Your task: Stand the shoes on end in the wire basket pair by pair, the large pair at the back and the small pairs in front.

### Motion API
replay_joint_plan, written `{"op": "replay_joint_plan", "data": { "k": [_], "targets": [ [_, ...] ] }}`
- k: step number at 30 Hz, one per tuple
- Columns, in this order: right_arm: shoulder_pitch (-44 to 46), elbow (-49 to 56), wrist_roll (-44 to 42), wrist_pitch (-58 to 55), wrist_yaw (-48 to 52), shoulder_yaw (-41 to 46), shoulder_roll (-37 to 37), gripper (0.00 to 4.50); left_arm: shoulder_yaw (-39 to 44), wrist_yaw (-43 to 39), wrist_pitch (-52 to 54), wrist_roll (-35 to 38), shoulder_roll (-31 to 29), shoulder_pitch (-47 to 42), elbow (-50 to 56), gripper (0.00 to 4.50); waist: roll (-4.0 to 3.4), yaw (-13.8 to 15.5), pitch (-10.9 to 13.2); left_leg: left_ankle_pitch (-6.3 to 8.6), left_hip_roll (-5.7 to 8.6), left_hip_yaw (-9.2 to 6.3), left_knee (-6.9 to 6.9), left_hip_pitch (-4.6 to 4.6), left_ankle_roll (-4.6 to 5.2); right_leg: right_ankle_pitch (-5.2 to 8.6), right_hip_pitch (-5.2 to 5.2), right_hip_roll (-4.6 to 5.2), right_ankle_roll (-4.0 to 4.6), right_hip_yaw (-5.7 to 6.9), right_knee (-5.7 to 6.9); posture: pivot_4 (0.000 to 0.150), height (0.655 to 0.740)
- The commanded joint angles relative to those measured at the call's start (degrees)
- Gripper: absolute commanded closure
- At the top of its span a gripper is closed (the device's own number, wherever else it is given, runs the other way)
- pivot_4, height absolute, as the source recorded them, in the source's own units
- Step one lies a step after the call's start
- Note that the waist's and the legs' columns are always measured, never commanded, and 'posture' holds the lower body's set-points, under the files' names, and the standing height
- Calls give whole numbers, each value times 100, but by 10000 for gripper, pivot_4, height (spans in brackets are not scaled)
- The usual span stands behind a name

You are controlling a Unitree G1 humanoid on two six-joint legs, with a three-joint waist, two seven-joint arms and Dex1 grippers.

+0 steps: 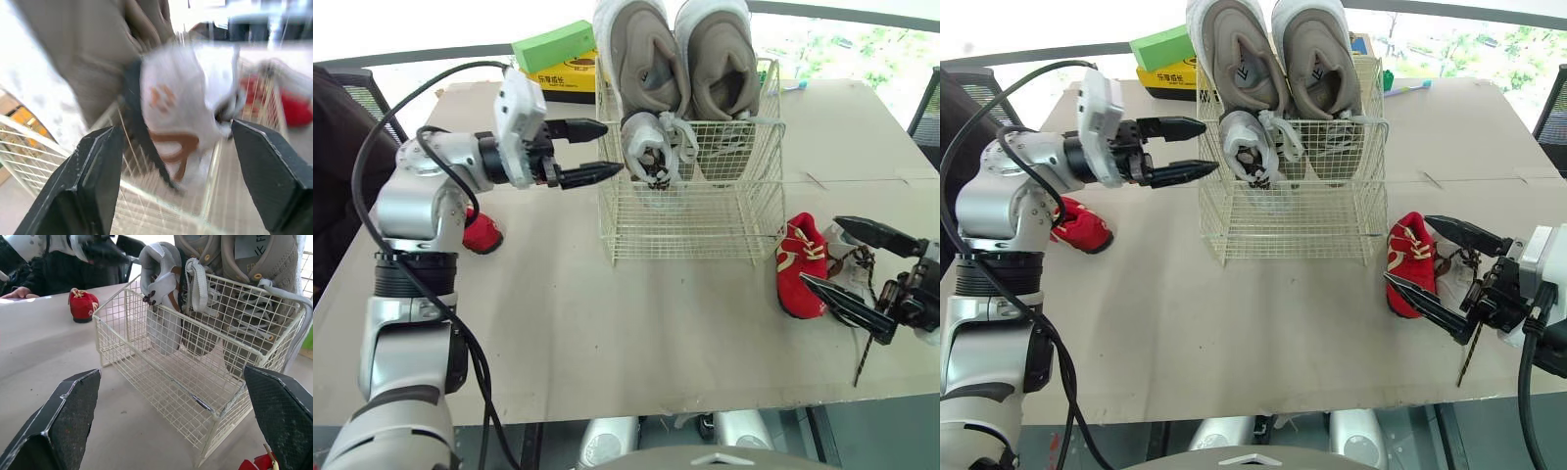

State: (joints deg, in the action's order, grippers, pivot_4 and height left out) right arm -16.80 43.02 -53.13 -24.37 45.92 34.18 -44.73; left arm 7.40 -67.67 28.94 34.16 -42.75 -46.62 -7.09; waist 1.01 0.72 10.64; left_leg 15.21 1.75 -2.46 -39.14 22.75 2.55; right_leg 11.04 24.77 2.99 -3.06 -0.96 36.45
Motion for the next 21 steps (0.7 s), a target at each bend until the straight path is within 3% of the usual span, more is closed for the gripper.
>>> {"op": "replay_joint_plan", "data": {
  "k": [1, 6, 9, 12, 21],
  "targets": [
    [3, -90, 267, -33, -188, -7, -30, 0, 652, 63, 1019, 1303, -3, -73, 736, 5967, 0, 1, 0, 0, 0, 0, 0, 0, 0, 0, 0, 0, 0, 0, 0, 1500, 7400],
    [49, -452, -159, -1129, -614, 260, -580, 0, 1018, 774, 2670, 3278, 172, 139, 1667, 5967, 1, 4, -1, 0, 2, -2, -3, 0, -1, 0, 0, 8, 0, 0, 2, 1500, 7400],
    [33, -521, 246, -1457, -682, 457, -1051, 0, 803, 1024, 3062, 3793, 180, 650, 2484, 5967, -3, 1, -2, 0, 2, -1, -5, -4, -1, 0, -2, 15, 1, -5, 6, 1500, 7400],
    [184, -832, 602, -2342, -1237, 248, -1626, 0, 155, 739, 2538, 2896, 50, 1610, 3326, 5967, -8, -18, -7, 0, 0, 9, -2, -9, -1, 1, -1, 8, 2, -13, 8, 1500, 7400],
    [2146, -2653, 482, -3977, -1297, -1178, -2150, 0, -402, 664, 1690, 2098, 76, 2634, 4149, 5967, 1, 5, -9, 1, -3, 45, -5, -18, 1, 12, -2, -2, 30, -39, 9, 1500, 7400]
  ]
}}
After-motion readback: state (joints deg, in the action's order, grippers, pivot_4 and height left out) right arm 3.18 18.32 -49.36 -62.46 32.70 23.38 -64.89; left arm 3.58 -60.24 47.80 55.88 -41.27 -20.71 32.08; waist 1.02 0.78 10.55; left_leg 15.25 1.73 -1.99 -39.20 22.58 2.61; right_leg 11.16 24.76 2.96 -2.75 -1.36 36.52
